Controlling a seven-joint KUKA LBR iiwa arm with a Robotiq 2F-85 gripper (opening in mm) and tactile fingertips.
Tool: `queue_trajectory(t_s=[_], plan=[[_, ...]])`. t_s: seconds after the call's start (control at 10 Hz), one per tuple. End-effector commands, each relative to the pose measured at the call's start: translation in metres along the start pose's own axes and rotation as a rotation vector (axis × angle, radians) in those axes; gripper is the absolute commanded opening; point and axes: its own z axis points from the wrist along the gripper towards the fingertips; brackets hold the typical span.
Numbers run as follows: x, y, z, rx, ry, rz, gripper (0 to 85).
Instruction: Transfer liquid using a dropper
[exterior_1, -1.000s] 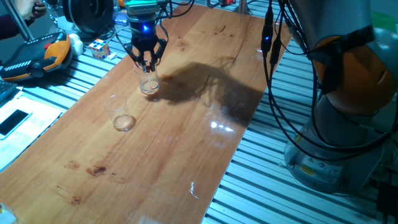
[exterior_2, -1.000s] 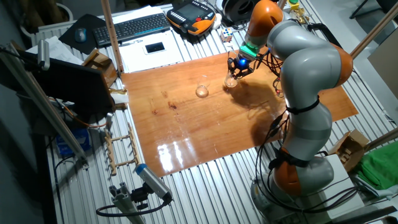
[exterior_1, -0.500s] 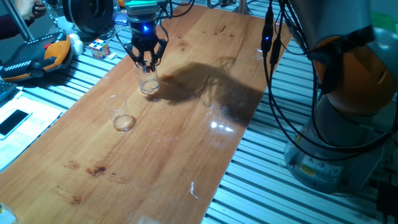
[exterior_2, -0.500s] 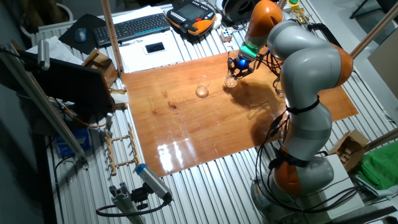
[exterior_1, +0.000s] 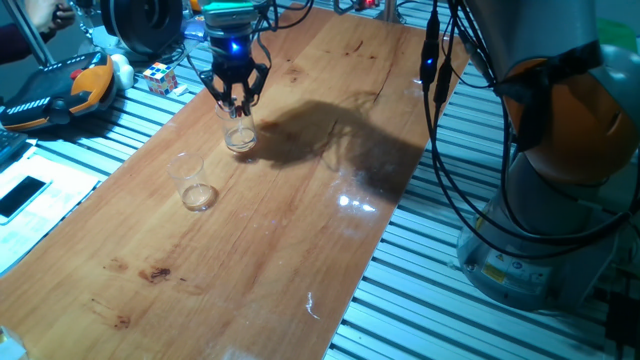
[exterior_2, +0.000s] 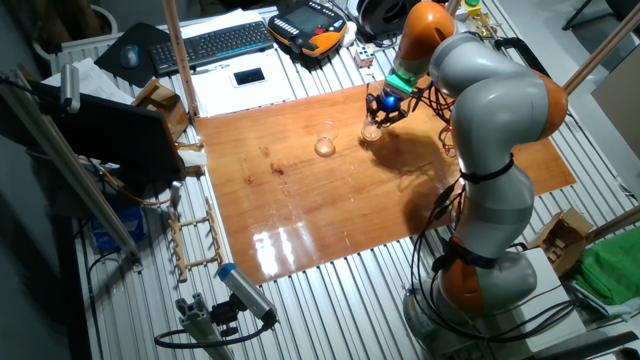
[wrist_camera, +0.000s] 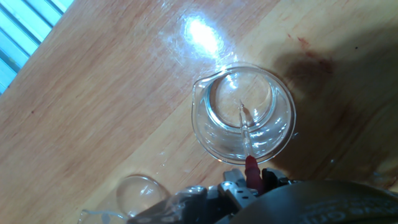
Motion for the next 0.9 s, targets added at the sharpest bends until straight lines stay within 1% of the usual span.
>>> queue_trajectory(t_s=[0.0,0.6,0.8], plan=[[-0.0002,-0.0002,0.0008,0.0,0.0,0.0,26.7],[-0.0019,-0.0013,0.0037,-0.001,-0.005,-0.008,26.7],[-0.0021,-0.0016,0.0048,-0.002,-0.006,-0.012,25.0]])
